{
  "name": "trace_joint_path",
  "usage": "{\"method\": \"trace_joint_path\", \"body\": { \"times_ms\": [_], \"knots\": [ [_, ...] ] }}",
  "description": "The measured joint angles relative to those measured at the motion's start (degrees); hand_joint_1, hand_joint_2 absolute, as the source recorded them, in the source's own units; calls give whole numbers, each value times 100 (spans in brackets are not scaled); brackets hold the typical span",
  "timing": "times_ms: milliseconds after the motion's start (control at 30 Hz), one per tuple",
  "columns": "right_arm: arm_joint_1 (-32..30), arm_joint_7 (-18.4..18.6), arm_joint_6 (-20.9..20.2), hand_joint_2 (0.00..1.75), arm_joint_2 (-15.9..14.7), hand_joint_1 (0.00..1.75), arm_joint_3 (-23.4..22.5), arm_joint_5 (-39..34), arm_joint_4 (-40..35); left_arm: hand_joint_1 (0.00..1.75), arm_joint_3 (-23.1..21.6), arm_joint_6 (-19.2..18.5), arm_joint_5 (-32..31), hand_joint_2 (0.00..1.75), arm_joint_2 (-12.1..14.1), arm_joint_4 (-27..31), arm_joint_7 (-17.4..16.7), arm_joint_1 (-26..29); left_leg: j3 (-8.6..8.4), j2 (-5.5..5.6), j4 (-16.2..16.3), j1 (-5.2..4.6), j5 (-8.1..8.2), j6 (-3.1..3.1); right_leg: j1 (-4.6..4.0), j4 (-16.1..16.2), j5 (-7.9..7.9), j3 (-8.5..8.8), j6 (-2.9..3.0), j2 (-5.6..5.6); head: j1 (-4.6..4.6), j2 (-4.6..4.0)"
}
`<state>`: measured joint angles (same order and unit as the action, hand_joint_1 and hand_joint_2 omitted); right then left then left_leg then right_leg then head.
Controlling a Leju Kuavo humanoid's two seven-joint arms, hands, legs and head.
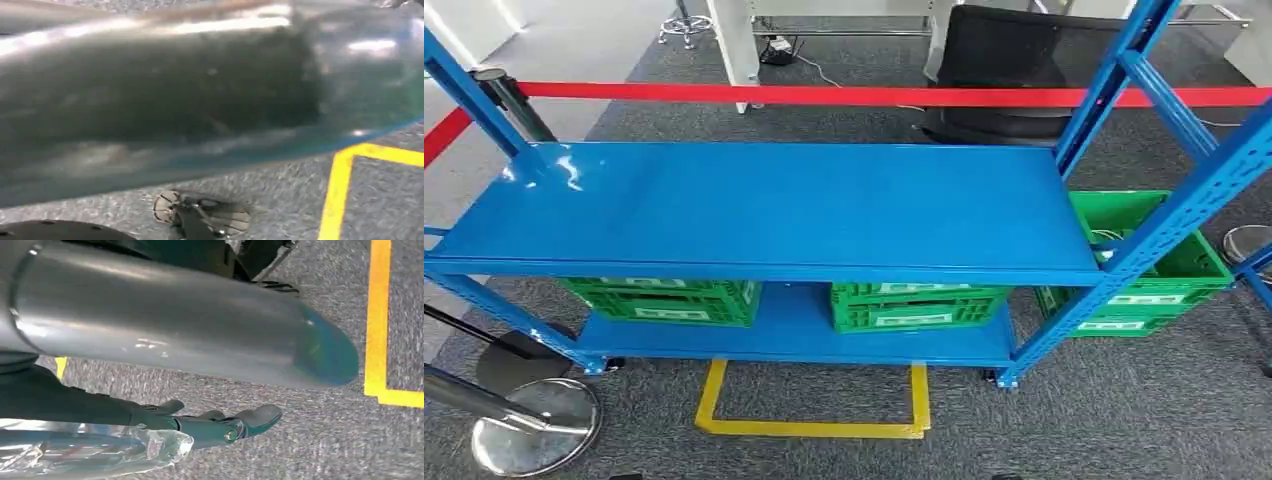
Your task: Take the parts from the cabinet and place them on the table.
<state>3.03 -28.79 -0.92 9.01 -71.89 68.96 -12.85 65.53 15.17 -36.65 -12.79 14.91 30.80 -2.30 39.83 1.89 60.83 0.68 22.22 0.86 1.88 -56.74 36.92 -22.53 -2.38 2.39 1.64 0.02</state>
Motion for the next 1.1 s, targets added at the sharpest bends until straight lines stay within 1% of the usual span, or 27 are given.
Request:
{"method": "trace_joint_path", "body": {
  "times_ms": [67,100,133,200,233,267,300,333,367,400,433,467,567,600,633,667,733,767,800,833,867,900,933,967,1000,1033,1100],
  "knots": [
    [14,0,0,0,0,0,-2,0,0,0,7,7,-9,0,2,0,0,-71,-69,-21,-57,-5,54,-92,23,149,41,129,-80,13,2,0],
    [21,0,0,0,0,0,-2,0,0,0,7,9,-11,0,-2,0,0,-88,-127,-48,-94,9,74,-134,27,59,100,140,-84,-66,20,0],
    [39,0,-2,0,0,0,-2,0,0,0,11,11,-11,0,-2,0,0,-99,-175,-85,-116,0,116,-194,10,-269,253,-39,-72,-150,20,0],
    [62,0,-2,0,0,0,-2,0,0,0,24,11,-11,0,-7,0,0,-99,-234,-164,-116,-33,203,-250,-28,-1292,639,-694,-74,-194,31,-2],
    [54,0,-2,0,0,0,-2,0,0,0,26,11,-11,0,-15,0,0,-98,-272,-200,-116,-63,248,-271,-41,-1732,723,-1033,-64,-194,26,-2],
    [36,2,-2,0,0,0,-4,0,0,0,28,11,-11,0,-17,0,0,-98,-319,-226,-115,-93,289,-288,-60,-1866,624,-1230,-40,-195,30,-2],
    [26,2,-2,0,0,0,-4,0,0,0,28,11,-11,0,-20,0,0,-97,-367,-251,-116,-117,323,-301,-82,-1752,410,-1262,-6,-203,28,-2],
    [14,2,-2,0,-2,0,-7,0,0,0,31,11,-11,0,-20,0,0,-98,-439,-285,-116,-151,369,-312,-117,-1369,32,-1209,61,-222,28,-2],
    [11,2,0,0,-2,0,-11,0,0,0,31,11,-11,0,-24,0,0,-100,-520,-325,-118,-179,417,-317,-166,-827,-364,-1042,144,-291,28,-2],
    [17,2,0,0,-7,0,-22,0,0,0,31,11,-11,0,-35,0,0,-97,-571,-364,-124,-190,452,-318,-243,-388,-619,-909,248,-472,31,-2],
    [34,2,-2,0,-37,0,-37,-2,-2,0,33,11,-11,0,-52,-2,0,-98,-603,-408,-100,-240,491,-288,-283,-305,-552,-878,347,-736,-15,-2],
    [65,2,-2,0,-37,0,-39,0,-2,0,35,11,-11,0,-46,-2,-2,-98,-597,-428,-112,-214,499,-259,-295,-266,-579,-877,308,-651,-7,0],
    [44,2,-2,0,-37,0,-44,0,-2,0,35,11,-13,0,-63,-2,-2,-105,-651,-617,-143,-220,525,-205,-281,-173,-639,-873,325,-465,-7,-2],
    [41,2,-2,0,-37,0,-46,0,-2,0,35,11,-13,0,-52,-2,0,-107,-647,-493,-85,-202,576,-144,-211,-115,-689,-776,324,-431,-2,-2],
    [46,4,2,0,-37,0,-50,-9,-4,0,35,11,-15,0,-52,-2,0,-105,-575,-324,98,-185,751,-81,-189,-94,-713,-757,339,-363,-20,-2],
    [56,2,0,0,-37,0,-52,-7,-4,0,35,11,-15,0,-50,-2,0,-95,-421,-250,479,-150,993,-33,-167,-89,-725,-761,349,-311,-18,-2],
    [52,2,0,0,-37,0,-55,-7,-2,0,37,11,-15,0,-37,-2,0,-91,-43,-232,1312,-82,1347,42,-138,-91,-725,-760,346,-190,-22,-2],
    [43,2,-5,0,-37,0,-57,-7,-2,0,37,13,-15,0,-37,-2,0,-90,74,-232,1529,-49,1371,71,-122,-92,-720,-756,339,-130,-22,-2],
    [35,2,-7,0,-37,0,-57,-7,-2,0,37,13,-17,0,-35,-2,0,-91,54,-232,1455,-14,1233,104,-100,-94,-707,-744,317,-55,-20,-2],
    [33,2,-4,0,-37,0,-59,-7,-2,0,37,13,-17,0,-35,-2,0,-91,-84,-226,1140,21,973,135,-71,-97,-692,-723,282,22,-22,-2],
    [34,2,-7,0,-37,0,-61,-7,-2,0,37,13,-17,0,-33,-2,0,-91,-324,-191,636,55,666,166,-38,-98,-673,-688,246,102,-20,-2],
    [40,2,-7,0,-37,0,-61,-9,-2,0,37,13,-17,0,-31,-2,0,-89,-562,-99,135,93,407,197,-17,-103,-649,-651,203,143,-24,-2],
    [41,0,-9,0,-37,0,-61,-11,-2,0,42,15,-17,0,-37,-4,0,-84,-673,41,-72,112,433,219,-30,-110,-617,-724,152,170,-44,-2],
    [50,-7,-9,0,-37,0,-61,-13,-2,0,44,22,-26,0,-37,-7,0,-104,-732,36,-246,90,503,140,-45,-153,-596,-678,90,239,-93,-2],
    [48,-20,-17,0,-39,0,-63,-17,-4,0,44,28,-37,0,-37,-7,-2,-119,-702,27,-241,100,481,81,-47,-174,-584,-707,100,231,-79,-2],
    [32,-26,-17,0,-39,0,-63,-24,-4,0,44,37,-37,0,-41,-7,-2,-120,-696,32,-237,92,487,78,-45,-147,-611,-706,202,222,-77,-2],
    [29,-31,-22,0,-39,0,-63,-26,-2,0,46,53,-42,0,-44,-7,-2,-104,-699,37,-237,72,500,29,-41,-95,-611,-720,221,201,-77,-2]
  ]
}}
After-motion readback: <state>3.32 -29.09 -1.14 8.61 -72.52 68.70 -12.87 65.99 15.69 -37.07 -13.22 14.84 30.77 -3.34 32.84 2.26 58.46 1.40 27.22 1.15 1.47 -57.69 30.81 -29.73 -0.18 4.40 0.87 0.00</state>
